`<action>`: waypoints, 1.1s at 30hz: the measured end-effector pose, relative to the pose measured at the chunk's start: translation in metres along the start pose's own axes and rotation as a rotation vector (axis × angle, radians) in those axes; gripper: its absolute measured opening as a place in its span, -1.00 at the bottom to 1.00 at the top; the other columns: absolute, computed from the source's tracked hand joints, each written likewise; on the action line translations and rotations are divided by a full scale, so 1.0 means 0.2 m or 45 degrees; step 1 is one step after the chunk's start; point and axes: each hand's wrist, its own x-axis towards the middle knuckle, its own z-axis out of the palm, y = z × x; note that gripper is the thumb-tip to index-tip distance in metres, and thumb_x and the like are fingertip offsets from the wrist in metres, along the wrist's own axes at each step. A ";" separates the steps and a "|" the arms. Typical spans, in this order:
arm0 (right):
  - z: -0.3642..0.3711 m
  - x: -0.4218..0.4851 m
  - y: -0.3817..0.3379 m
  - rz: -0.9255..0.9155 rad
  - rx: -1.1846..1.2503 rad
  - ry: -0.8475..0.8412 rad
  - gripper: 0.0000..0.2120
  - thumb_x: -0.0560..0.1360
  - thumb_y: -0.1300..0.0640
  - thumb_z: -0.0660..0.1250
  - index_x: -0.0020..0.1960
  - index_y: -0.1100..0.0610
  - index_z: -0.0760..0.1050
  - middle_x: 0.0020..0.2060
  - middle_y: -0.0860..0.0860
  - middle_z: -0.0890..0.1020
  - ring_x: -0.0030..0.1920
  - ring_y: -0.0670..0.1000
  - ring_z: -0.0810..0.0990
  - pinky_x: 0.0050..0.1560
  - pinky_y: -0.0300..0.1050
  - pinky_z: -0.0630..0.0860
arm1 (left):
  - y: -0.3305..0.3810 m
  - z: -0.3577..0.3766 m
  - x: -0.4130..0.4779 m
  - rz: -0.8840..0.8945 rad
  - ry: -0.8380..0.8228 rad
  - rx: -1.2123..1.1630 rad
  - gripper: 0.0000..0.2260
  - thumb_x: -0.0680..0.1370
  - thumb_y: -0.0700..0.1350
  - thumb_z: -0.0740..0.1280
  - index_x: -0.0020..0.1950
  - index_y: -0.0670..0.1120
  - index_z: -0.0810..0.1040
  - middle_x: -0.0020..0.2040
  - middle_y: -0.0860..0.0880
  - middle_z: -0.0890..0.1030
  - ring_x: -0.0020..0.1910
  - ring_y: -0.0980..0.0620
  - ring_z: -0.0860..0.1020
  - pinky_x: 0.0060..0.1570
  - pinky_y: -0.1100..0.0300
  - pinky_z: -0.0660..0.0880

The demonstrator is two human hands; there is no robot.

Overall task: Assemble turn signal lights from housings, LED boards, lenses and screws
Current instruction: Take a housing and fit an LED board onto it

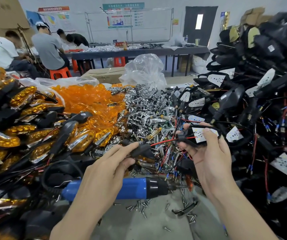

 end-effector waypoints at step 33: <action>0.02 -0.04 0.08 0.073 -0.039 -0.060 -0.80 0.73 0.23 0.07 0.20 0.22 0.46 -0.05 0.18 0.74 -0.09 0.18 0.75 -0.27 -0.13 0.64 | 0.04 0.02 -0.02 0.014 -0.067 0.083 -0.77 0.62 0.12 0.13 0.19 0.18 0.51 -0.09 0.29 0.53 -0.08 0.22 0.52 -0.20 0.40 0.41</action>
